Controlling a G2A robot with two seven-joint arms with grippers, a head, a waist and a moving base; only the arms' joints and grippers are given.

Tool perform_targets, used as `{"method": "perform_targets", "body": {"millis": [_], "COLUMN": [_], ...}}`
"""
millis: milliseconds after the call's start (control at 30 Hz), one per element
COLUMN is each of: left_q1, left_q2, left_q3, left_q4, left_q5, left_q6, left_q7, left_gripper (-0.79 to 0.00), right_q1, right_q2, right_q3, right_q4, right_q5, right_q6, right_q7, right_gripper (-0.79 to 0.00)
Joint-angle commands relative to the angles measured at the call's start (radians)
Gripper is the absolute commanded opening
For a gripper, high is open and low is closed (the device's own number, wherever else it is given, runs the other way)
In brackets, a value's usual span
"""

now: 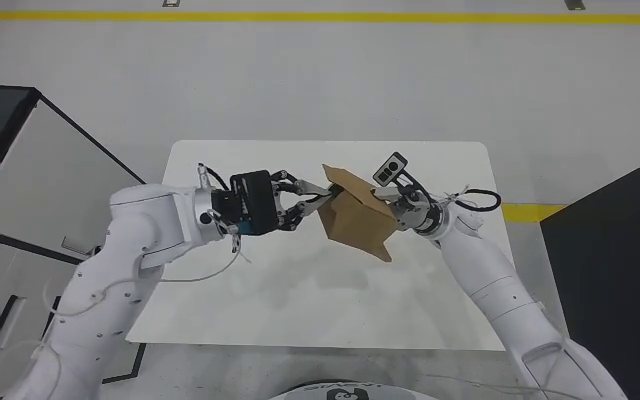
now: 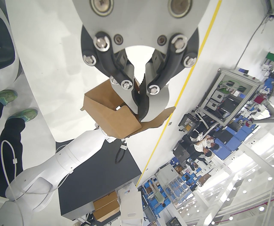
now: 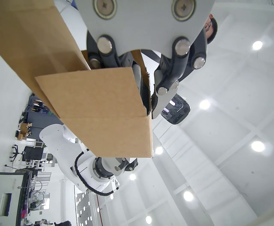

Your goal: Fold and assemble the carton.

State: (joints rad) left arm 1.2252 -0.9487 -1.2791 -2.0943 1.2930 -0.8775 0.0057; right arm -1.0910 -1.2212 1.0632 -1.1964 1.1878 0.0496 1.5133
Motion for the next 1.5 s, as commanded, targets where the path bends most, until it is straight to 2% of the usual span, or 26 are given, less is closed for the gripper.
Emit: {"method": "perform_targets", "body": {"millis": [0, 300, 667, 1000, 1467], "left_q1": [0.004, 0.006, 0.013, 0.017, 0.026], "left_q2": [0.000, 0.003, 0.004, 0.004, 0.006], "left_q3": [-0.004, 0.022, 0.032, 0.053, 0.035], "left_q4": [-0.014, -0.056, -0.075, -0.084, -0.094], "left_q5": [0.043, 0.219, 0.286, 0.282, 0.278], "left_q6": [0.012, 0.012, 0.033, 0.010, 0.022], "left_q7": [0.017, 0.044, 0.063, 0.050, 0.054], "left_gripper": [-0.785, -0.785, -0.785, -0.785, -0.785], "right_q1": [-0.002, -0.007, -0.014, -0.018, -0.026], "right_q2": [-0.001, -0.005, -0.009, -0.012, -0.014], "right_q3": [0.001, 0.003, 0.006, 0.005, 0.005], "right_q4": [-0.001, -0.003, -0.014, -0.030, -0.052], "right_q5": [0.002, -0.003, -0.009, -0.031, -0.041], "right_q6": [0.005, 0.025, 0.034, 0.036, 0.034], "right_q7": [-0.001, 0.000, 0.004, 0.015, 0.023], "right_gripper": [-0.785, -0.785, -0.785, -0.785, -0.785]}}
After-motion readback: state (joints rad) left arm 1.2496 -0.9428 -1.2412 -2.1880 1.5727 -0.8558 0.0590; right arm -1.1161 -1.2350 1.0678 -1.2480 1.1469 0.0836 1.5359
